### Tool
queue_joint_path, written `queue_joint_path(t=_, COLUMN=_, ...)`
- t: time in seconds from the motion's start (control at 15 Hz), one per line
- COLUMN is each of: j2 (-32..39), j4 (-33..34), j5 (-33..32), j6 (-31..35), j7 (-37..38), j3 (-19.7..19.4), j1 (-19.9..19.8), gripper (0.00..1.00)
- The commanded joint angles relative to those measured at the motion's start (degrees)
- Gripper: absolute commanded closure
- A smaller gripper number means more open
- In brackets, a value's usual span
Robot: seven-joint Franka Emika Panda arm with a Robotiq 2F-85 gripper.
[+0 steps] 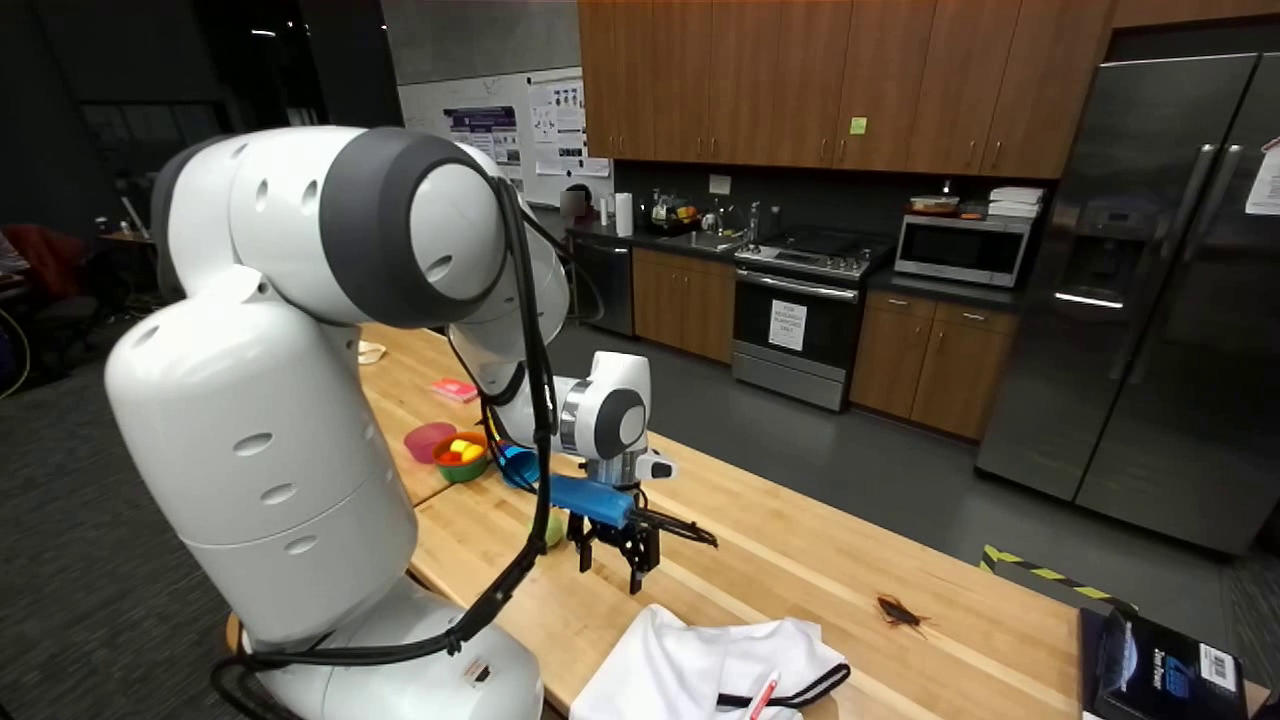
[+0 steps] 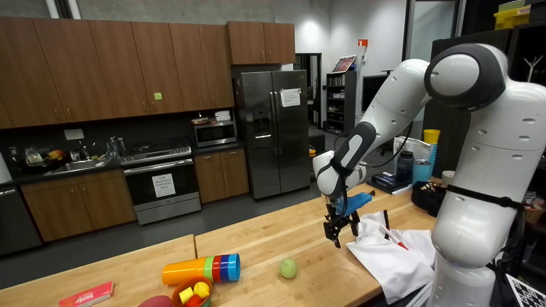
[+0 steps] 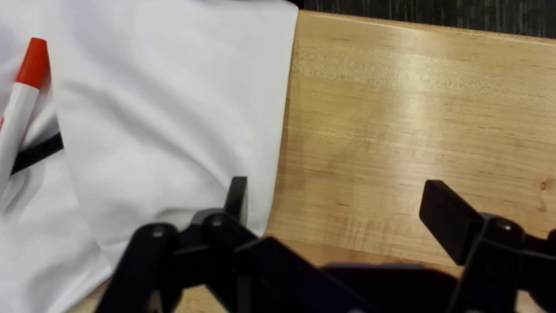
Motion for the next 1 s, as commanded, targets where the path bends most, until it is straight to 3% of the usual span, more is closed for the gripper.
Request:
queue_joint_path(t=0.0, j2=0.0, j4=0.1, j5=0.1, j6=-0.1, j7=-0.1, j3=0.8, j1=-0.8, gripper=0.00)
queue_joint_path(t=0.4, j2=1.9, j4=0.9, j5=2.2, j6=1.0, j7=-0.4, j3=1.7, j1=0.2, gripper=0.00)
queue_joint_path(t=0.47, j2=1.5, j4=0.2, j5=0.8, j6=0.9, j7=-4.3, j3=-0.9, j1=-2.4, gripper=0.00)
queue_joint_path(t=0.6, j2=4.4, j4=1.8, j5=2.2, j6=1.9, j7=-4.4, j3=0.1, j1=-1.5, gripper=0.00)
queue_joint_path(t=0.93, j2=8.6, j4=4.2, j5=3.8, j6=4.9, j7=-8.9, j3=-1.3, j1=-3.6, gripper=0.00)
